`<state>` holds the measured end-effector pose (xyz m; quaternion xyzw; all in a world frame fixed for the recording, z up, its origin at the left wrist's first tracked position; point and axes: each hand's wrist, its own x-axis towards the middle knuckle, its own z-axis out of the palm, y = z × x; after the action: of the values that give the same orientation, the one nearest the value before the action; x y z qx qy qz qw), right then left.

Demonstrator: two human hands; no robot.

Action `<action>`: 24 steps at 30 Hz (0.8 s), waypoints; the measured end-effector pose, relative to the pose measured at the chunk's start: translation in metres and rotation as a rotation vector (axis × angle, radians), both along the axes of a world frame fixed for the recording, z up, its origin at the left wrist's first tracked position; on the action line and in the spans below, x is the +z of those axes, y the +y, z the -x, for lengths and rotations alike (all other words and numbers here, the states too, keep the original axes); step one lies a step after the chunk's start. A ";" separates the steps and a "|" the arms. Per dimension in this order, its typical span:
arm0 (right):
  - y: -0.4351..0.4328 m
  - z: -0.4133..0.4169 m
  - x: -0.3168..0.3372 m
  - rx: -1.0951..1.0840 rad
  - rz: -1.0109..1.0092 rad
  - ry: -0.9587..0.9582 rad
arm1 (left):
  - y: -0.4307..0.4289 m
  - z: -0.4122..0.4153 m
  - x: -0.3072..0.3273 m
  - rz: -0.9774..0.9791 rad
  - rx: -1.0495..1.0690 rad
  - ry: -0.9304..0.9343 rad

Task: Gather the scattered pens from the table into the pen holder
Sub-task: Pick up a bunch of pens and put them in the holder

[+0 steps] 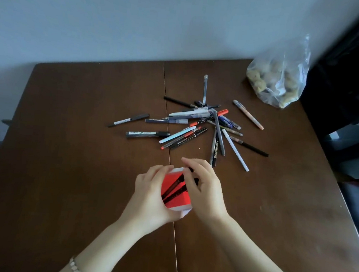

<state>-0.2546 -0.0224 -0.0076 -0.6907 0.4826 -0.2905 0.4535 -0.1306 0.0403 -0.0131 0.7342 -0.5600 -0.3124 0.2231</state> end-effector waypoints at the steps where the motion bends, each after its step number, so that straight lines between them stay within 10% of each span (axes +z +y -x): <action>1: -0.004 0.004 -0.002 -0.011 0.008 -0.001 | -0.002 -0.001 -0.003 0.017 -0.010 -0.016; 6: -0.072 0.042 -0.037 -0.363 -0.091 0.200 | -0.006 -0.015 -0.018 0.057 0.044 -0.060; 12: -0.135 0.071 -0.082 -0.145 -0.160 0.701 | -0.012 -0.022 -0.031 0.061 0.088 -0.122; 24: -0.164 0.105 -0.086 -0.067 -0.077 0.958 | -0.013 -0.018 -0.040 -0.038 0.101 -0.064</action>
<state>-0.3597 -0.1863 -0.0940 -0.7135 0.6697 0.0637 0.1958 -0.1131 0.0273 -0.0528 0.7751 -0.5233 -0.2877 0.2065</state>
